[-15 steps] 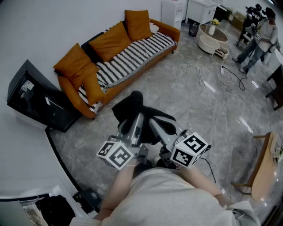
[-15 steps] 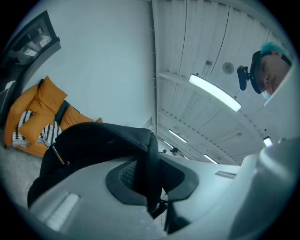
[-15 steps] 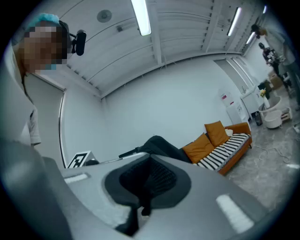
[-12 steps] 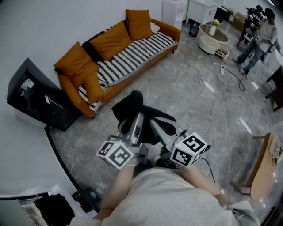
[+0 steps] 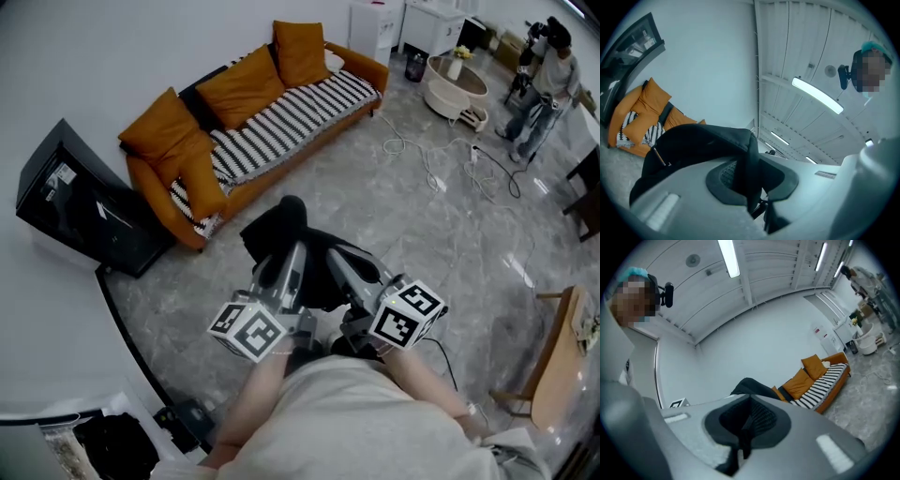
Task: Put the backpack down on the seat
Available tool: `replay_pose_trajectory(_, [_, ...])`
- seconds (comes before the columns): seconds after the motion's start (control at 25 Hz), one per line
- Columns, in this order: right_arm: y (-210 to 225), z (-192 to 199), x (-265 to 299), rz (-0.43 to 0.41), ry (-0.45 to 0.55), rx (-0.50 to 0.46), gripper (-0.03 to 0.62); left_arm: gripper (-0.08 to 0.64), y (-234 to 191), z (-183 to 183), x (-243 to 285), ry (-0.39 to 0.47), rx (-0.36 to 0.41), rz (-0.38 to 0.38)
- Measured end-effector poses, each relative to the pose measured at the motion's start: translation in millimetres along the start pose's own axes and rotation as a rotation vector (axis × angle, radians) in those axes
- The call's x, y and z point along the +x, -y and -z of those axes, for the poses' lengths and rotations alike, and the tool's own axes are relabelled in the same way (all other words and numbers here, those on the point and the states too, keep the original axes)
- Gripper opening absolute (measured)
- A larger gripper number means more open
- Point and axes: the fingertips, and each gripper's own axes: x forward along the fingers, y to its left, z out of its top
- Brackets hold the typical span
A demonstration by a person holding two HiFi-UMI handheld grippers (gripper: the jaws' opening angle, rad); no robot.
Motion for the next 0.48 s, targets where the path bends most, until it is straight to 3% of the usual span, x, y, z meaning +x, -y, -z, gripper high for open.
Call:
replay_pose_trajectory(0.12, [-2.3, 4.3, 10.7, 0.001, 0.011, 0.031, 0.003, 0.055, -8.6, -4.6, -4.4, -0.005, 0.009, 0.001])
replay_pose_trajectory(0.28, [8.0, 17.9, 23.2, 0.062, -0.04, -0.02, 0.003, 0.055, -21.6, -5.5, -8.3, -0.036, 0.003, -0.026])
replay_pose_trajectory(0.48, [22.9, 29.9, 41.5, 0.118, -0.052, -0.001, 0.003, 0.055, -48.9, -10.5, -4.8, -0.039, -0.027, -0.045])
